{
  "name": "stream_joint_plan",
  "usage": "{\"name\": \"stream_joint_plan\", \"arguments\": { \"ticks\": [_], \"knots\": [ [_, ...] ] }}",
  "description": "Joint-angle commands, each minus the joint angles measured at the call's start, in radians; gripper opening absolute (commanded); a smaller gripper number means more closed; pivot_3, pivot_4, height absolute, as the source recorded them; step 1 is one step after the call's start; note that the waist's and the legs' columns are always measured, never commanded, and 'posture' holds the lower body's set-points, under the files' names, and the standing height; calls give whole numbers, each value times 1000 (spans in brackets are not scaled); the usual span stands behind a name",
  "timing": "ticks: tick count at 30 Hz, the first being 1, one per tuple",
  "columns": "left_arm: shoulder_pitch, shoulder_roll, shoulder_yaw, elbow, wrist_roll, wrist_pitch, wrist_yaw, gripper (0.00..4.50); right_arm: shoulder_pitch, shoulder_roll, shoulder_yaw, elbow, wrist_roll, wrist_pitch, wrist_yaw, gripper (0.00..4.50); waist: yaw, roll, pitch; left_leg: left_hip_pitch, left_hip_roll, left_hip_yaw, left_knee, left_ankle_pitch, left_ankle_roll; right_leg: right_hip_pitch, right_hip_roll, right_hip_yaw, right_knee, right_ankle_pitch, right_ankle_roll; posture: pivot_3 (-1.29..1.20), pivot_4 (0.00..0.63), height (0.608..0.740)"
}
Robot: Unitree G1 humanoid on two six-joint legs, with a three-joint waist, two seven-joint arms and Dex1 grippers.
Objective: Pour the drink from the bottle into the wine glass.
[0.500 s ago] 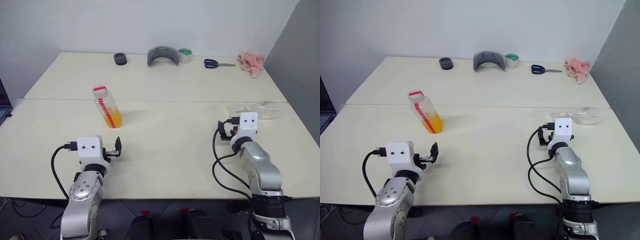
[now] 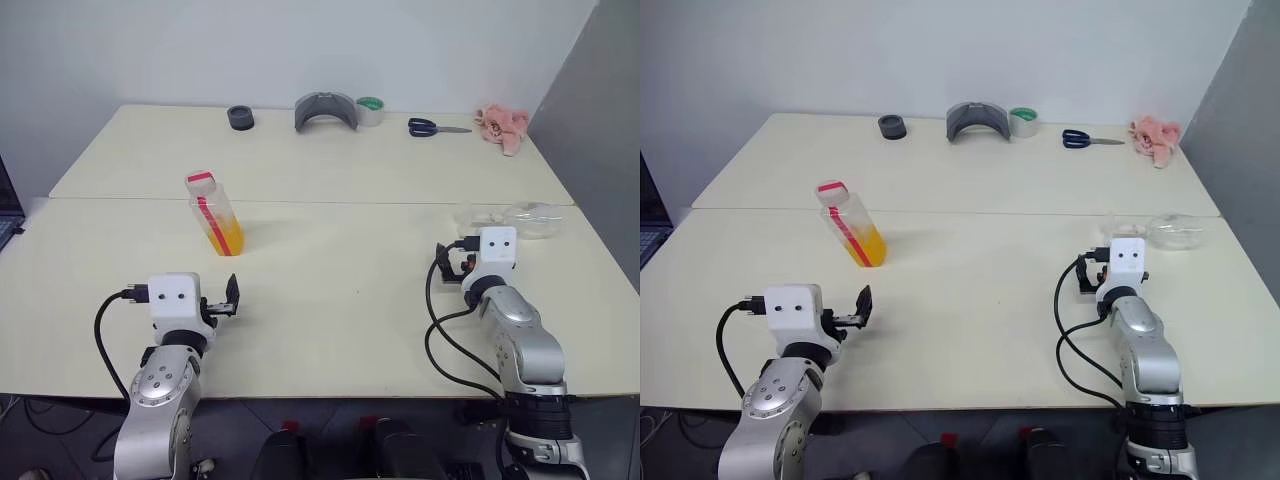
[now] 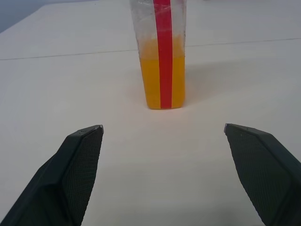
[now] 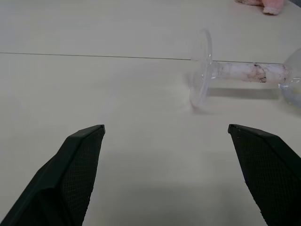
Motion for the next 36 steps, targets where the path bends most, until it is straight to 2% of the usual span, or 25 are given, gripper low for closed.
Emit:
{"name": "stream_joint_plan", "arguments": {
  "ticks": [1,7,11,27,36],
  "knots": [
    [-7,11,10,-40,1,-17,-5,4500,-9,-5,-10,-41,10,-13,8,4485,0,0,0,0,0,0,0,0,0,0,0,0,0,0,0,0,150,740],
    [-19,10,15,-32,3,-20,0,4500,-18,-10,-9,-44,21,-12,27,4485,0,0,0,0,0,0,0,0,0,0,0,0,0,0,0,0,150,740],
    [-42,15,24,-22,4,-18,3,4500,-39,-23,-9,-50,71,-6,100,4485,-1,0,0,0,0,0,0,0,0,0,0,0,0,0,0,0,150,740],
    [-136,52,39,51,15,-17,9,4500,-270,-226,59,-96,520,153,688,4485,-1,0,0,0,0,-1,0,0,0,0,0,-1,0,0,0,0,150,740],
    [-243,72,22,138,31,-41,3,4500,-338,-215,98,-36,508,122,692,4485,3,0,0,-1,0,-1,0,0,0,0,0,-2,0,0,0,0,150,740]
  ]
}}
